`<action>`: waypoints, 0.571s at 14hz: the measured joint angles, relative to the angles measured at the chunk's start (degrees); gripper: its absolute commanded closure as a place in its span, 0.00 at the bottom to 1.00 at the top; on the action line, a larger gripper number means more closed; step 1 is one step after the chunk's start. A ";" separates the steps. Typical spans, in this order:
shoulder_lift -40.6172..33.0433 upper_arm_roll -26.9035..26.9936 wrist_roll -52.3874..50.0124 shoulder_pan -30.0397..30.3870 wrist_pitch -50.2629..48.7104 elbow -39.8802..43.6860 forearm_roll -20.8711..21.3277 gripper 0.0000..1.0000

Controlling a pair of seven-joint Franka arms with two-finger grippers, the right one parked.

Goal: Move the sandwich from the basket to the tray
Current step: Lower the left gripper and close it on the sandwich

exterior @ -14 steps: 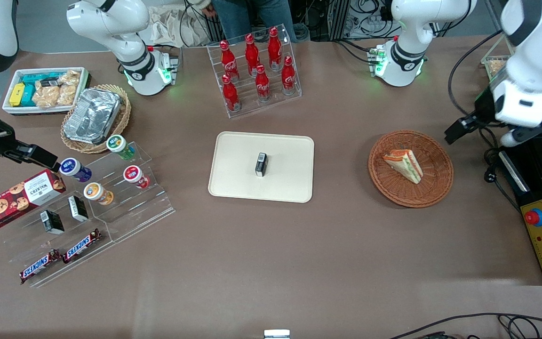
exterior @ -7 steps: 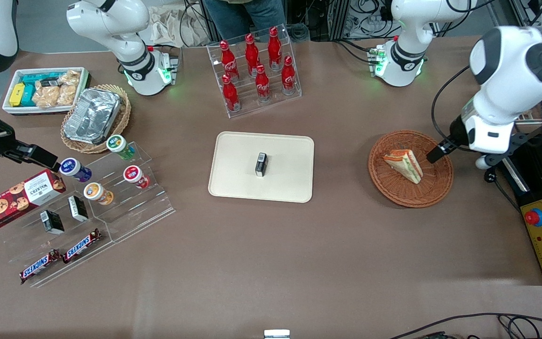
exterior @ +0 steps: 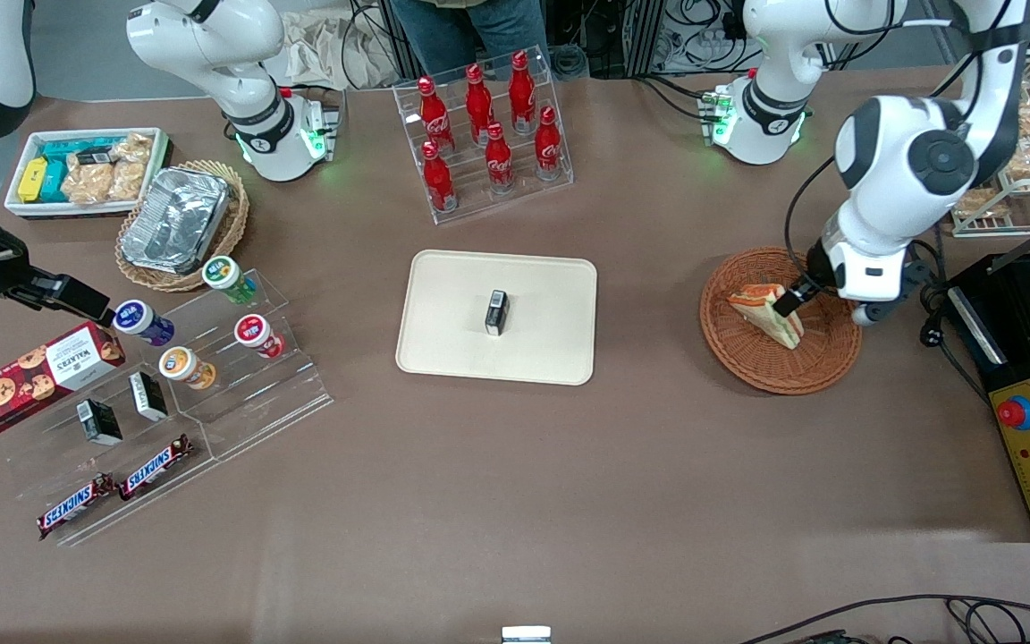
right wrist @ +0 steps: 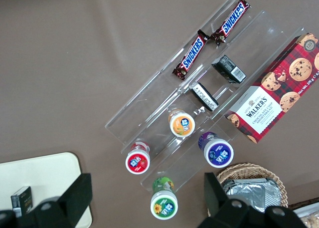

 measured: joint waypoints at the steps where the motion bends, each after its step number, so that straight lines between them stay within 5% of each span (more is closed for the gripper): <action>1: 0.31 0.00 -0.24 -0.08 2.34 -1.73 0.00 0.00; 8: 3.03 0.07 -1.95 -0.07 13.44 -8.97 -0.11 0.00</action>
